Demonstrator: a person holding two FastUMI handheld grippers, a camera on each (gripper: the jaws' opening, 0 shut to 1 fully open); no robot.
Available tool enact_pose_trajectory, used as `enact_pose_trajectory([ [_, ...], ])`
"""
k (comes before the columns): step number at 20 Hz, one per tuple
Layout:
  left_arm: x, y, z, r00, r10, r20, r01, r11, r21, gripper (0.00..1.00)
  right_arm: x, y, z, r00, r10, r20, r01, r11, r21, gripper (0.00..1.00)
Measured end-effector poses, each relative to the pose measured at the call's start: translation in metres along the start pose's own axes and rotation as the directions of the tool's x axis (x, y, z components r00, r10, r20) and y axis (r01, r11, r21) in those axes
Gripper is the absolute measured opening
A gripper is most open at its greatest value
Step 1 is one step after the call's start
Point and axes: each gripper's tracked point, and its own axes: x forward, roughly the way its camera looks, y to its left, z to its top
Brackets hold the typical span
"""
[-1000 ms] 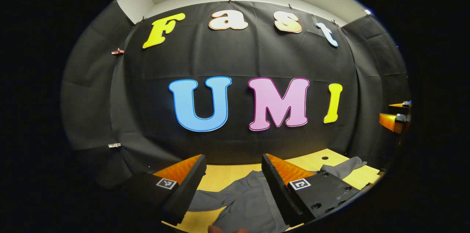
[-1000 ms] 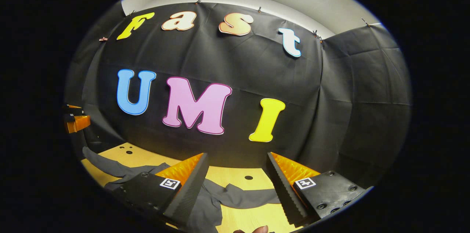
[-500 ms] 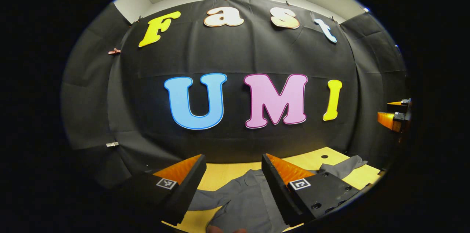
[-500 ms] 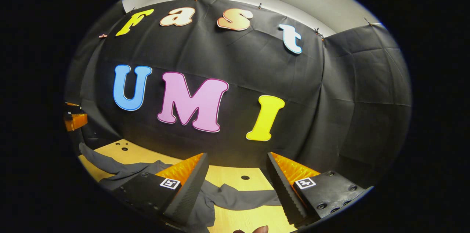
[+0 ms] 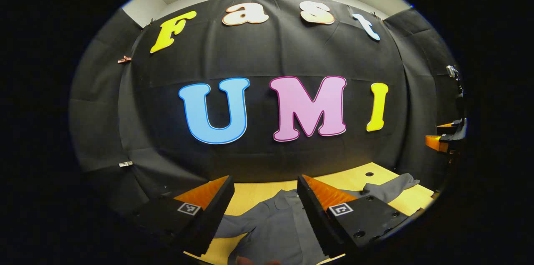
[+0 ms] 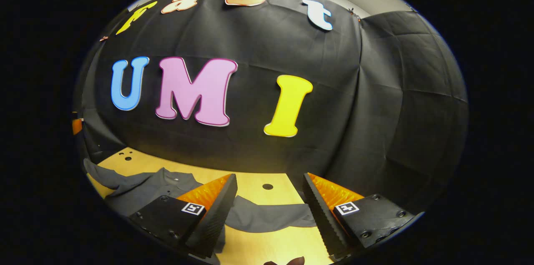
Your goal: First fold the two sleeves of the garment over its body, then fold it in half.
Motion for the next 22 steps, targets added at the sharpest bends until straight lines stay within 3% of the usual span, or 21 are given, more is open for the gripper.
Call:
enact_pose_trajectory([
  [6, 0.011, -0.036, -0.001, 1.000, -0.017, -0.012, 0.017, 1.000, -0.014, 0.96, 0.074, -0.052, -0.079, 0.990, -0.005, -0.138, 0.002, 1.000, -0.021, 0.97],
  [7, 0.013, -0.043, -0.005, 0.999, -0.018, -0.026, 0.018, 1.000, -0.024, 0.96, 0.087, -0.059, -0.095, 0.986, -0.009, -0.166, 0.005, 1.000, -0.024, 0.93],
  [8, 0.016, -0.047, -0.009, 0.999, -0.012, -0.047, 0.011, 0.999, -0.032, 0.96, 0.098, -0.066, -0.111, 0.981, -0.012, -0.196, 0.006, 1.000, -0.029, 0.98],
  [15, 0.020, -0.048, -0.020, 0.986, 0.096, -0.134, -0.096, 0.995, 0.010, 0.96, 0.170, -0.100, -0.227, 0.937, -0.012, -0.348, 0.008, 1.000, -0.011, 0.98],
  [22, 0.010, -0.048, -0.030, 0.966, 0.169, -0.197, -0.166, 0.986, 0.030, 0.96, 0.215, -0.121, -0.298, 0.896, -0.036, -0.442, 0.012, 0.998, -0.055, 0.98],
])
